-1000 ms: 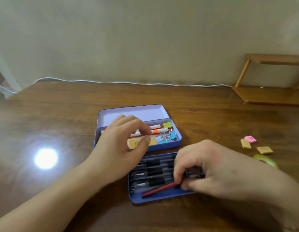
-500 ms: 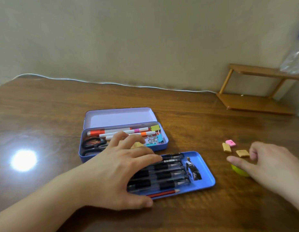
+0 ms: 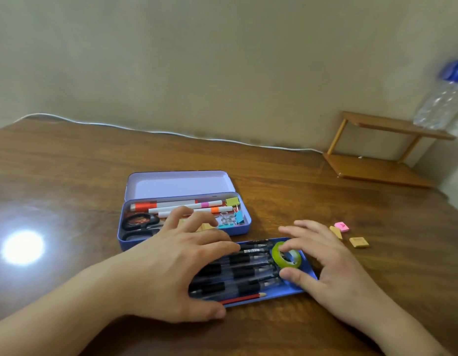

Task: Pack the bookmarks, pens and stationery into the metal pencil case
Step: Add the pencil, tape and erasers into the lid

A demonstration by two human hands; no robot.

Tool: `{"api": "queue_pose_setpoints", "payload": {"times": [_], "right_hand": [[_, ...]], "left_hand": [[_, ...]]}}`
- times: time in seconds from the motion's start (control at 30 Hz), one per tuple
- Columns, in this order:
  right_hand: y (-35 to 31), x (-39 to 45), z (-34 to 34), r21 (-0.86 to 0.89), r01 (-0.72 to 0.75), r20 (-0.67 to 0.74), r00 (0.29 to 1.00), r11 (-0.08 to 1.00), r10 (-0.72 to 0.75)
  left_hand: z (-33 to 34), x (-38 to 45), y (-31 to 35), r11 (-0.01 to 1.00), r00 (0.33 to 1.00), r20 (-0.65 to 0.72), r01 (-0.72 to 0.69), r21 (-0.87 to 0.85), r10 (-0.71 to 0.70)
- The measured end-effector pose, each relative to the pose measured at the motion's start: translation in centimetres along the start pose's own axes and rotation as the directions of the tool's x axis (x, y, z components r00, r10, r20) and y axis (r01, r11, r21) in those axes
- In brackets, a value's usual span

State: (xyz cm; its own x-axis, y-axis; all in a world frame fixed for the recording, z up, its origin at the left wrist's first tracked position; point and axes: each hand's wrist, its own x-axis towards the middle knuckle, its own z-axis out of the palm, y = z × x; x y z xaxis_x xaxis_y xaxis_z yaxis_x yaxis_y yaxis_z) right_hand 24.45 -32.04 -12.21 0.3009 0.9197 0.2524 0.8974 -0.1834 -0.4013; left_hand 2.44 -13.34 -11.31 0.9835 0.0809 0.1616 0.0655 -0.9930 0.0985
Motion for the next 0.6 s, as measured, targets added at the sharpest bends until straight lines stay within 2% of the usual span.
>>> {"api": "queue_pose_setpoints", "payload": {"times": [0.1, 0.27, 0.33, 0.4, 0.43, 0.5, 0.53, 0.6], "right_hand": [[0.7, -0.3, -0.2, 0.01, 0.003, -0.078, 0.997, 1.0, -0.003], [1.1, -0.2, 0.2, -0.018, -0.012, -0.09, 0.996, 1.0, 0.01], [2.0, -0.3, -0.6, -0.008, -0.033, -0.168, 0.985, 0.999, 0.031], [3.7, -0.6, -2.1, -0.055, -0.174, -0.3, 0.942, 0.983, 0.15], [4.6, -0.8, -2.9, -0.082, -0.304, -0.313, 0.912, 0.949, 0.265], [5.9, -1.2, -4.1, -0.121, -0.541, -0.239, 0.83, 0.832, 0.504], [6.3, -1.3, -4.2, -0.141, -0.581, -0.194, 0.81, 0.802, 0.553], [6.3, -1.1, -4.0, -0.165, -0.566, -0.163, 0.823, 0.808, 0.544]], "left_hand": [[0.2, 0.0, -0.1, 1.0, 1.0, -0.018, 0.0, 0.016, 0.0], [0.3, 0.0, -0.2, 1.0, 1.0, -0.024, 0.002, -0.009, -0.003], [0.3, 0.0, -0.2, 1.0, 1.0, -0.024, 0.0, -0.002, 0.0], [0.3, 0.0, -0.3, 1.0, 1.0, -0.028, 0.006, -0.002, -0.006], [0.3, 0.0, -0.3, 1.0, 0.999, -0.031, 0.013, -0.005, -0.013], [0.4, 0.1, -0.4, 1.0, 0.999, -0.043, 0.016, 0.003, -0.016], [0.4, 0.2, -0.4, 1.0, 0.999, -0.053, 0.013, 0.012, -0.012], [0.6, 0.2, -0.5, 1.0, 0.998, -0.064, 0.013, 0.018, -0.012]]}}
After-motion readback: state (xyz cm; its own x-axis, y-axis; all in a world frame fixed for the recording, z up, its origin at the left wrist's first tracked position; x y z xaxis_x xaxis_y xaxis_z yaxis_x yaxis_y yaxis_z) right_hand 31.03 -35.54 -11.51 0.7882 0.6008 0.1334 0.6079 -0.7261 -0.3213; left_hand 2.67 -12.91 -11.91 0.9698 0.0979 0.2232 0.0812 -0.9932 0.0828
